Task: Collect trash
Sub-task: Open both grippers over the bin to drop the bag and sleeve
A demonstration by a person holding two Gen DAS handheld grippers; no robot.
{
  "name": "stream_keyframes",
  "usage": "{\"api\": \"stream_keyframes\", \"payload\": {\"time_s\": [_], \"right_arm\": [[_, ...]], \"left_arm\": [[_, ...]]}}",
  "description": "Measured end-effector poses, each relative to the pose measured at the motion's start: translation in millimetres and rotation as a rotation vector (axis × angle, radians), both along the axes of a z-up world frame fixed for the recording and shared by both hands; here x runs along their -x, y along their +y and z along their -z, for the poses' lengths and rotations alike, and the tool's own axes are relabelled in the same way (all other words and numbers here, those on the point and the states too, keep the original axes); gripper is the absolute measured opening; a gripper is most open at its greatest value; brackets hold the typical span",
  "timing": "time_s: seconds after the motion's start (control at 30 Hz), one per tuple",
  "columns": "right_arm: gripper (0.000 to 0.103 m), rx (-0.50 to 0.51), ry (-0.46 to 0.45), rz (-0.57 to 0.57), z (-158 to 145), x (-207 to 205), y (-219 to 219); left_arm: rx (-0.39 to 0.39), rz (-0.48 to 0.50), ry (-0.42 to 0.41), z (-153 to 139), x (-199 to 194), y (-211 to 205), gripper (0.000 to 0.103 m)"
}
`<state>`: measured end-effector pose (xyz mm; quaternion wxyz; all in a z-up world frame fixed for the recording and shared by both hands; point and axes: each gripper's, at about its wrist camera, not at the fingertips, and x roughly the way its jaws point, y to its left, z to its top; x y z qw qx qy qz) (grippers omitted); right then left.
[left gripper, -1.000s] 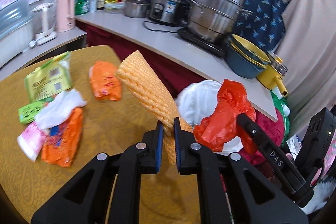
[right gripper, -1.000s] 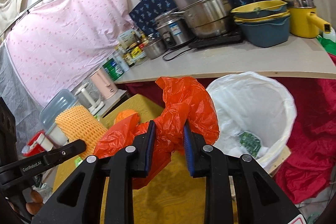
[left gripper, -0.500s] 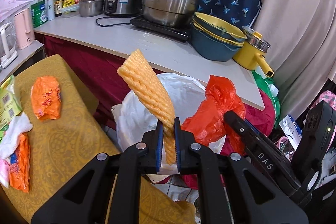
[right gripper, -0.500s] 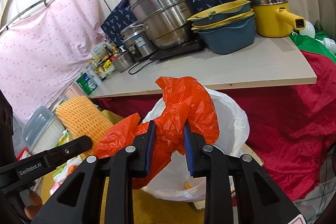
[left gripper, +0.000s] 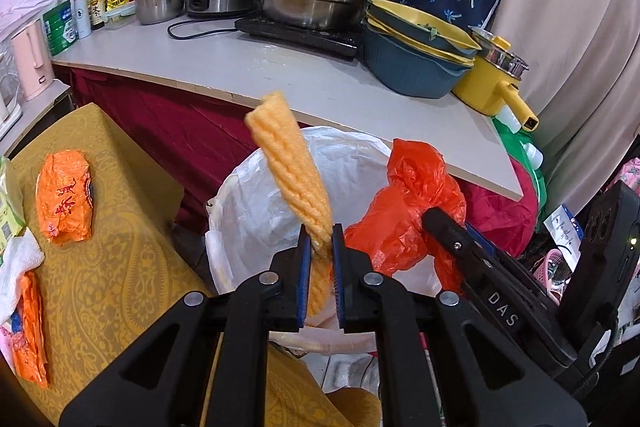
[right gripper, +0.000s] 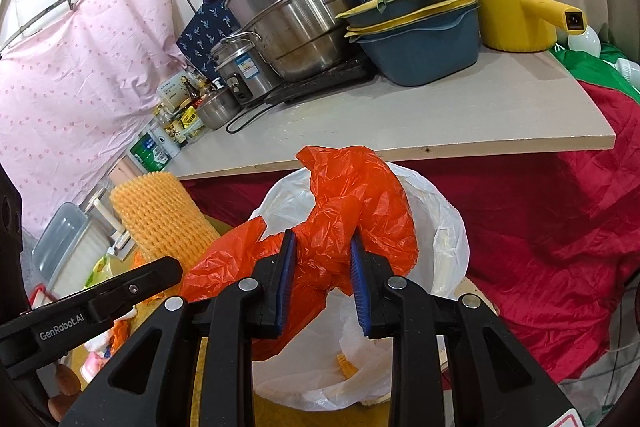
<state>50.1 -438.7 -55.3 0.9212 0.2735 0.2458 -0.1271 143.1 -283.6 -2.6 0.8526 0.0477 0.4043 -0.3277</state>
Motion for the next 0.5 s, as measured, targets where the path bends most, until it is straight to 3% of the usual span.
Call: {"api": "stream_keyframes", "payload": {"time_s": [0.07, 0.1, 0.23, 0.5], "right_arm": [[0.032, -0.011, 0.009, -0.004, 4.0, -3.5, -1.0], [0.035, -0.015, 0.013, 0.001, 5.4, -5.1, -1.8], [0.045, -0.025, 0.009, 0.018, 7.6, -5.5, -4.2], [0.055, -0.017, -0.015, 0.032, -4.8, -0.1, -0.4]], "left_arm": [[-0.007, 0.0, -0.006, 1.9, -1.1, -3.0, 0.011], [-0.009, 0.0, -0.014, 2.4, -1.0, -4.2, 0.016], [-0.018, -0.023, -0.056, 0.8, 1.4, -5.8, 0.058], [-0.013, -0.031, -0.078, -6.9, 2.5, -1.0, 0.062]]}}
